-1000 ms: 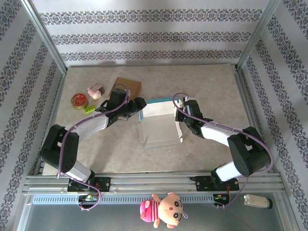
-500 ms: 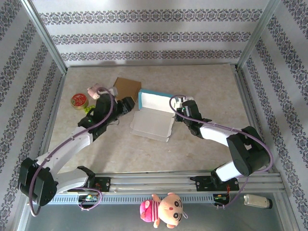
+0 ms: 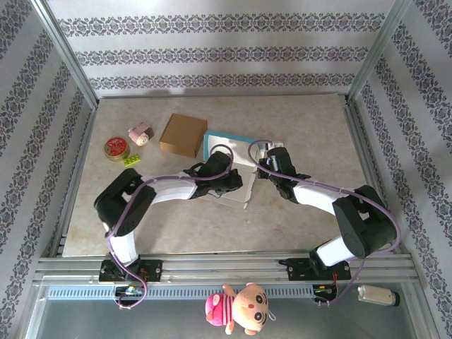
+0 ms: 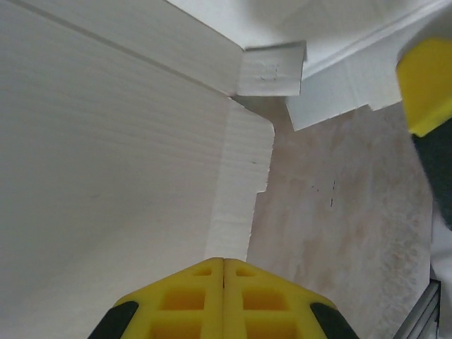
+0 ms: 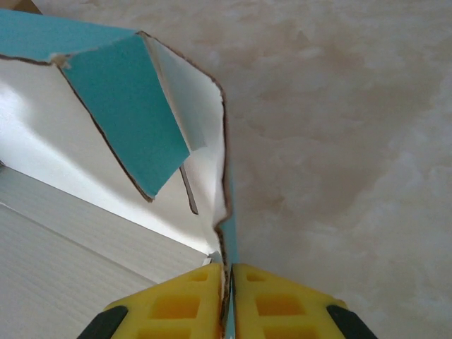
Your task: Fold the paper box
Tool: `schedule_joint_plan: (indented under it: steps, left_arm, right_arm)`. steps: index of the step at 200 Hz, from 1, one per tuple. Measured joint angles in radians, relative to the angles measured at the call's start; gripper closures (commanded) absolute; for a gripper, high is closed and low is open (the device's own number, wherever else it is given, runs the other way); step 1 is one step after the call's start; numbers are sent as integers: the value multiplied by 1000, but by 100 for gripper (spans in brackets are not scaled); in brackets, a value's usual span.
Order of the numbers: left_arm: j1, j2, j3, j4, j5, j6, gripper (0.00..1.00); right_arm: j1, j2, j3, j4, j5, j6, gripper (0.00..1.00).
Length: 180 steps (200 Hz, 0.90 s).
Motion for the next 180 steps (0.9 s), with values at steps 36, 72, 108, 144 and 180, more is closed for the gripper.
schedule_joint_plan:
  steps: [36,72,108,144,180]
  left_arm:
    - [-14,161,68,69,95,-20,100]
    - [-17,206,99,129,141,-30,100]
    - [-17,235,138,134,162,-29,100]
    - [-17,249,166,121,161,-26,100]
    - [-17,250,171,116,153,-21,100]
  right_arm:
    - [0,0,0,-2,-3,10,87]
    - [2,-4,11,-32,-3,60,88]
    - [30,-23,18,-69,-1,157,87]
    - [51,-32,18,-88,2,243,87]
    - [99,-30,-12,-66,52,279,86]
